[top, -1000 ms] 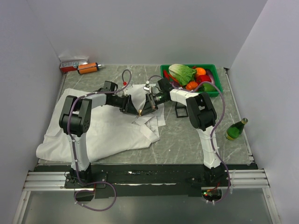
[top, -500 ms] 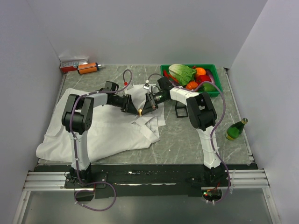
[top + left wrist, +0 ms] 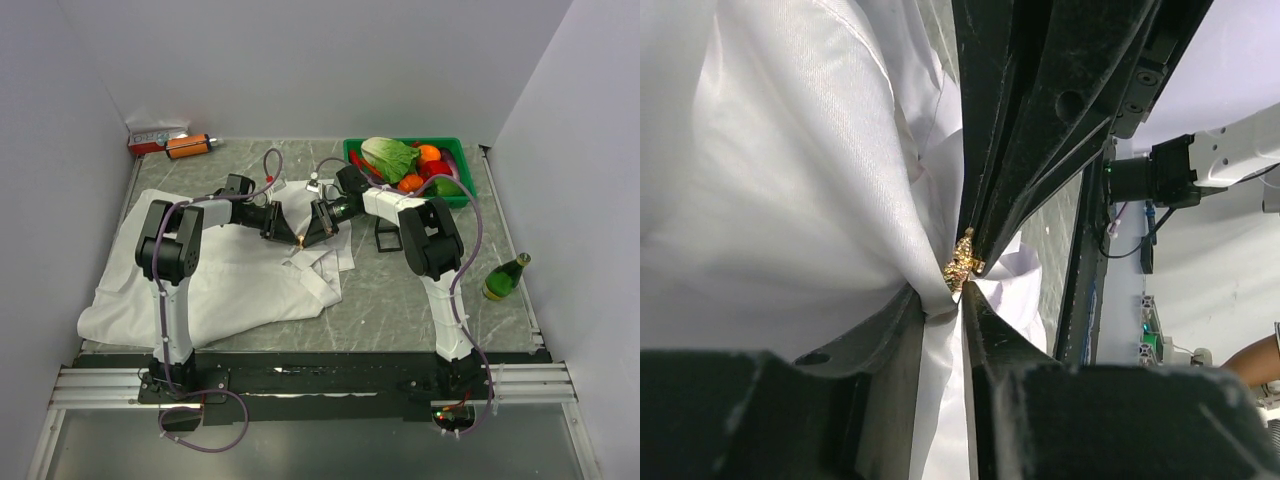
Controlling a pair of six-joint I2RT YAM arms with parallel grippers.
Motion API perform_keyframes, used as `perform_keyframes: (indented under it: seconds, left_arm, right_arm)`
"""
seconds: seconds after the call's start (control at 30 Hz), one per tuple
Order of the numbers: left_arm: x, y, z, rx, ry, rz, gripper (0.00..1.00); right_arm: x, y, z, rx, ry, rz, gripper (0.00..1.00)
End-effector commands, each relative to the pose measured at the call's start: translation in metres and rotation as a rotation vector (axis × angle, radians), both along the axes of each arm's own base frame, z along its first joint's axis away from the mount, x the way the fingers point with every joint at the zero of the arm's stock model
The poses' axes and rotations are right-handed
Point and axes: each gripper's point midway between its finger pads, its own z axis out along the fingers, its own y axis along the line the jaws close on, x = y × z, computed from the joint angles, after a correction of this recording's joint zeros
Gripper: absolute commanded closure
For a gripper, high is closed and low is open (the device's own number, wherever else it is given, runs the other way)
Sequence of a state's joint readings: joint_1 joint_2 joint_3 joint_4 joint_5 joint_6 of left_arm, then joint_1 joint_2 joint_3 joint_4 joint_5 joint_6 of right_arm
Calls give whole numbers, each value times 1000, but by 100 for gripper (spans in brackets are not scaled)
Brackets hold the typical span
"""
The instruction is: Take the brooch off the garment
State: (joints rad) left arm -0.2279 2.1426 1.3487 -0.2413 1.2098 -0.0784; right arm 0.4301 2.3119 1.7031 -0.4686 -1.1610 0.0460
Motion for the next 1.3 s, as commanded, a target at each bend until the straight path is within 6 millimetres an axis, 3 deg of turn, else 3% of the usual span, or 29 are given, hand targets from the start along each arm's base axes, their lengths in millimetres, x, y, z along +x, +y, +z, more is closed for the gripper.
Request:
perform_keyframes:
  seconds: [0.0, 0.27, 0.67, 0.93, 1.03, 1.1, 1.2, 1.27]
  left_arm:
    - [3, -12, 7, -24, -54, -39, 76]
    - [2, -19, 2, 21, -60, -10, 78]
    - [44, -15, -17, 279, -56, 287, 87]
    - [50, -1, -21, 436, 4, 426, 86]
    - [50, 0, -15, 444, 2, 440, 84]
    - [43, -11, 3, 356, -34, 347, 72]
    - [39, -7, 32, 250, -136, 254, 57]
    - [37, 8, 52, 176, -196, 210, 50]
  right_arm:
    - [3, 11, 41, 69, -84, 27, 100]
    - [-1, 21, 46, 90, -47, 32, 100]
    - [-10, 32, 50, 63, -69, 47, 100]
    - [-6, 33, 52, 42, -86, 27, 100]
    - [-5, 34, 55, 51, -80, 24, 100]
    - [-5, 33, 54, 54, -80, 25, 100]
    - [-3, 26, 49, 48, -61, 10, 100]
    - [1, 20, 45, 44, -42, -8, 100]
